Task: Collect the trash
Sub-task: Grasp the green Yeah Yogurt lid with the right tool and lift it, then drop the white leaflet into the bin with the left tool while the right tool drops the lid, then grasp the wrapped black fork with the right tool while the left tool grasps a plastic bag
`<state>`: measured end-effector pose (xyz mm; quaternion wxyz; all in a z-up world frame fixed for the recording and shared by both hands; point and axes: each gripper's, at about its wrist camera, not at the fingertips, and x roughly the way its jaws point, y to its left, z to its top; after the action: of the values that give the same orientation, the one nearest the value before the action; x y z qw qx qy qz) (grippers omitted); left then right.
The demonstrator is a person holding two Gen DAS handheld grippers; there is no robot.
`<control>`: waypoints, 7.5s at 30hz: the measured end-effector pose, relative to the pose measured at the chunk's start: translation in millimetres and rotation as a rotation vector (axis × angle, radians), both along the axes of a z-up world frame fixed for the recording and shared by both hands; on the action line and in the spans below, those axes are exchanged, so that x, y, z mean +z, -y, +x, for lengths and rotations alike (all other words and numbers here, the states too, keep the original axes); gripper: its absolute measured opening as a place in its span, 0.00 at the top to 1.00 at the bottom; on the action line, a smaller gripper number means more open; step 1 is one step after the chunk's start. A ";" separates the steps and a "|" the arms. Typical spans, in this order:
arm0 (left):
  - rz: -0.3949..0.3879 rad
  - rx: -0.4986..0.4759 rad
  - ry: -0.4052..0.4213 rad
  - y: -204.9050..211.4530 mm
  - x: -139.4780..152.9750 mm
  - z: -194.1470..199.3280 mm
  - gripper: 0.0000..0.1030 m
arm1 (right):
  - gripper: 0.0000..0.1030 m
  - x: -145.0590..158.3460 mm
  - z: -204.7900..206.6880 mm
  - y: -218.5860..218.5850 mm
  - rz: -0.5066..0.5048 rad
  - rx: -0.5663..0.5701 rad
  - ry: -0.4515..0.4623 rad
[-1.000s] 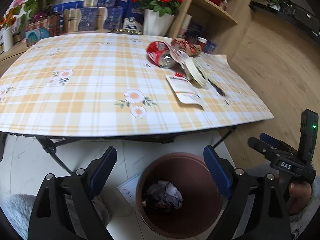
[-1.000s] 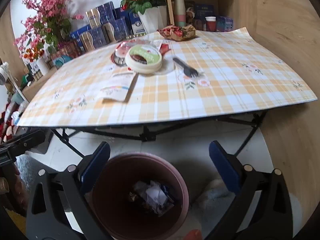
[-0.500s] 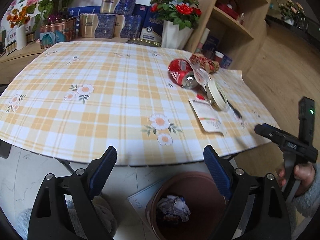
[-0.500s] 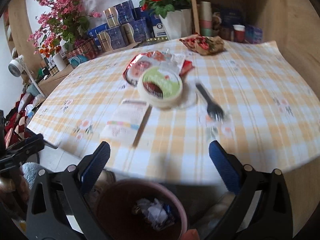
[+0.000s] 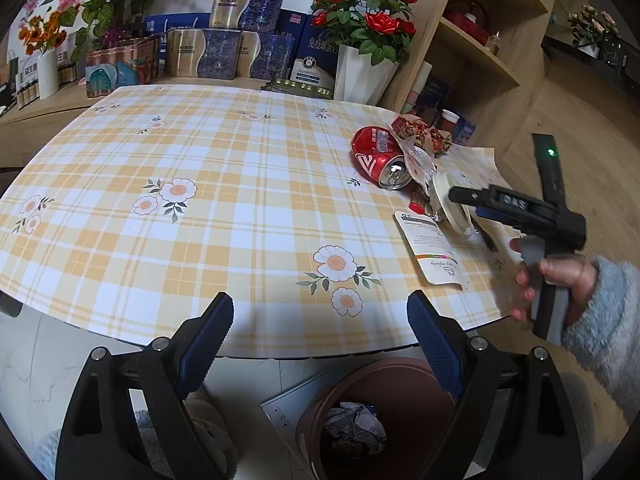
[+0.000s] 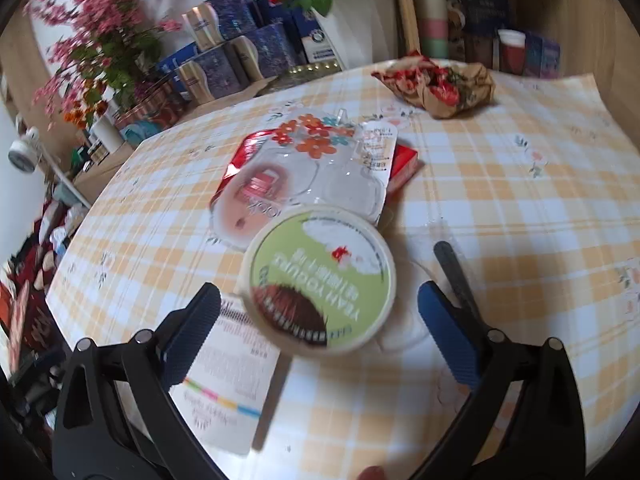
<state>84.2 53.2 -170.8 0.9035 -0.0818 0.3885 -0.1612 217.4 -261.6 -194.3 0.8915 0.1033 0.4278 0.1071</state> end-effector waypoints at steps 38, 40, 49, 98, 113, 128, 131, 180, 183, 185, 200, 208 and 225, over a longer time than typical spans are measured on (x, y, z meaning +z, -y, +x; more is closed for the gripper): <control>0.196 -0.173 -0.177 169.7 -26.5 98.1 0.06 | 0.16 26.0 -131.3 59.5 0.074 -0.144 0.094; 0.243 -0.162 -0.165 178.3 -29.4 102.5 0.06 | 0.16 24.1 -137.5 66.2 0.090 -0.158 0.085; 0.346 -0.130 -0.195 193.2 -44.1 118.5 0.06 | 0.16 19.7 -150.8 82.7 0.115 -0.201 0.082; 0.074 -0.567 -0.303 115.3 -17.7 -34.1 0.35 | 0.16 38.4 -184.8 40.2 0.101 -0.125 0.070; 0.156 -0.571 -0.371 136.8 -66.7 -33.1 0.24 | 0.16 36.6 -198.4 42.0 0.090 -0.132 0.057; 0.037 -0.183 -0.155 59.9 -7.2 -33.9 0.13 | 0.16 0.2 -209.9 5.7 0.038 -0.058 -0.037; 0.017 -0.082 -0.125 44.3 0.3 -38.7 0.13 | 0.16 -10.2 -210.7 -5.6 0.029 -0.032 -0.067; 0.089 0.104 -0.027 14.7 13.8 -27.4 0.07 | 0.05 -30.5 -194.6 -4.2 0.005 -0.045 -0.161; 0.072 0.100 -0.005 19.5 23.4 -20.1 0.06 | 0.05 -14.3 -189.7 7.2 -0.012 -0.066 -0.103; 0.069 0.090 -0.002 24.4 26.4 -14.6 0.06 | 0.05 -6.7 -186.2 16.5 -0.006 -0.080 -0.083; 0.106 0.028 -0.004 47.8 24.2 3.3 0.06 | 0.05 22.6 -163.7 47.3 -0.147 -0.062 -0.005; 0.145 0.004 -0.034 61.3 17.3 16.3 0.06 | 0.06 13.7 -139.7 62.4 -0.162 -0.039 -0.027; 0.137 -0.153 -0.073 160.8 0.3 81.8 0.10 | 0.06 9.3 -86.2 88.4 -0.150 -0.060 -0.013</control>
<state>166.0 -107.6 -170.6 0.8772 0.0040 0.4365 -0.1999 131.2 -350.0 -185.0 0.8967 0.0498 0.4372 0.0474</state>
